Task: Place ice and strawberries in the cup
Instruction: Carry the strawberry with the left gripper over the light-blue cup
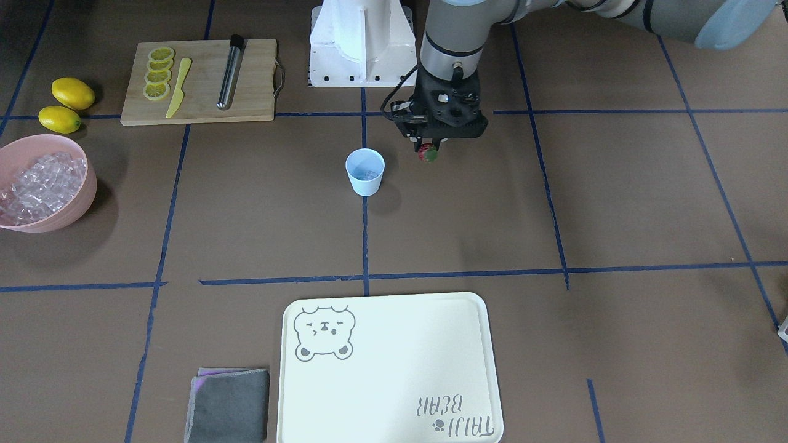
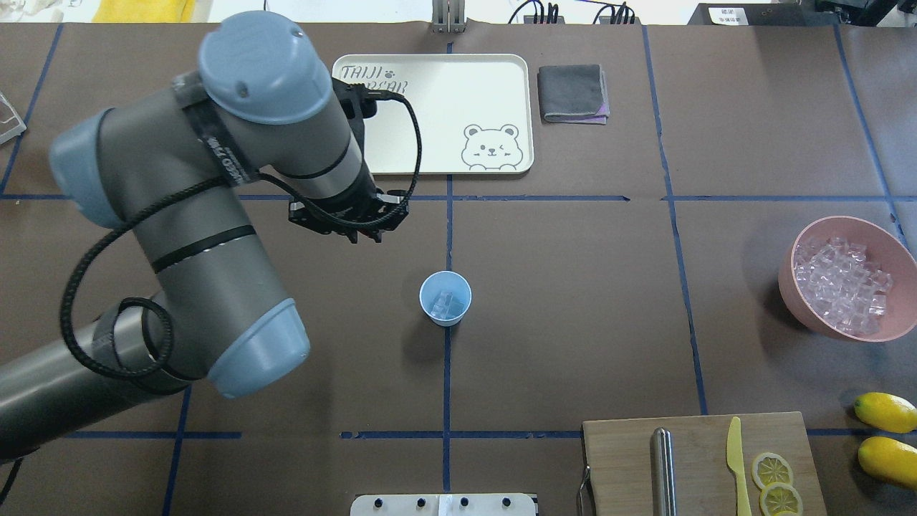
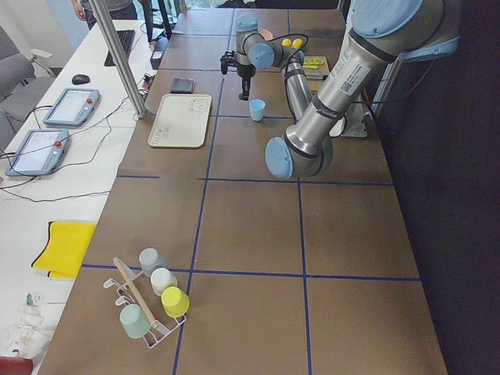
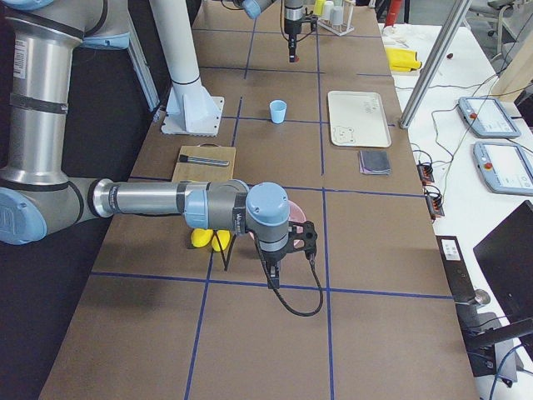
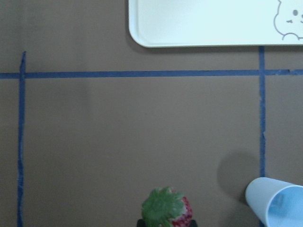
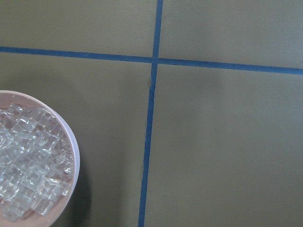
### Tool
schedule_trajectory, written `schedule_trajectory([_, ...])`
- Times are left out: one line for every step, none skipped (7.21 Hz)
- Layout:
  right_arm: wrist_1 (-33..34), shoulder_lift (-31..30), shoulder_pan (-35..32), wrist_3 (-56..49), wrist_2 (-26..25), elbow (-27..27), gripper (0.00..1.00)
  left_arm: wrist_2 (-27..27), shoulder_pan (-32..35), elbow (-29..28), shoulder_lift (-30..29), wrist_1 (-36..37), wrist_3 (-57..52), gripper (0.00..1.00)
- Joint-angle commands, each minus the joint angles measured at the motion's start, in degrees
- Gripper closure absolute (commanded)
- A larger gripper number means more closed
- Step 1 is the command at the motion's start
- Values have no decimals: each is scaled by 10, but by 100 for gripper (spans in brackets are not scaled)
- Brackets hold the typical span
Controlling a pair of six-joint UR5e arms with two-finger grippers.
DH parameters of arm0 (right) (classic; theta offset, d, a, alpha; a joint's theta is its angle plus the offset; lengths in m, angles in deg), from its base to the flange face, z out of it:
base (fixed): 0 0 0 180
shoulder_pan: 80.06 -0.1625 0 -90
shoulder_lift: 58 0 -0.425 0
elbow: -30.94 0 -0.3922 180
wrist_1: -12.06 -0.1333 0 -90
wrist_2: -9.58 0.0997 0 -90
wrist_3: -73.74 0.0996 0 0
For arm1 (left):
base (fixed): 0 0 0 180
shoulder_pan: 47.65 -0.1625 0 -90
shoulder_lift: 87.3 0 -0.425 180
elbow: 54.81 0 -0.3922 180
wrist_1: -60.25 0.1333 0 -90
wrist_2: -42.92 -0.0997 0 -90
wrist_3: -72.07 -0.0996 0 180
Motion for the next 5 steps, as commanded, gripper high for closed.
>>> schedule_trajectory([0,0,0,0,0,-1,0,-28,-39,-77,-74,-1,51,98])
schedule_trajectory([0,0,0,0,0,-1,0,-47,-66,-102,-87,-4,69,95])
schedule_trajectory([0,0,0,0,0,-1,0,-61,-84,-113,-85,-7,78,92])
schedule_trajectory([0,0,0,0,0,-2,0,-61,-91,-115,-81,-14,79,84])
schedule_trajectory([0,0,0,0,0,-2,0,-61,-91,-115,-77,-16,79,73])
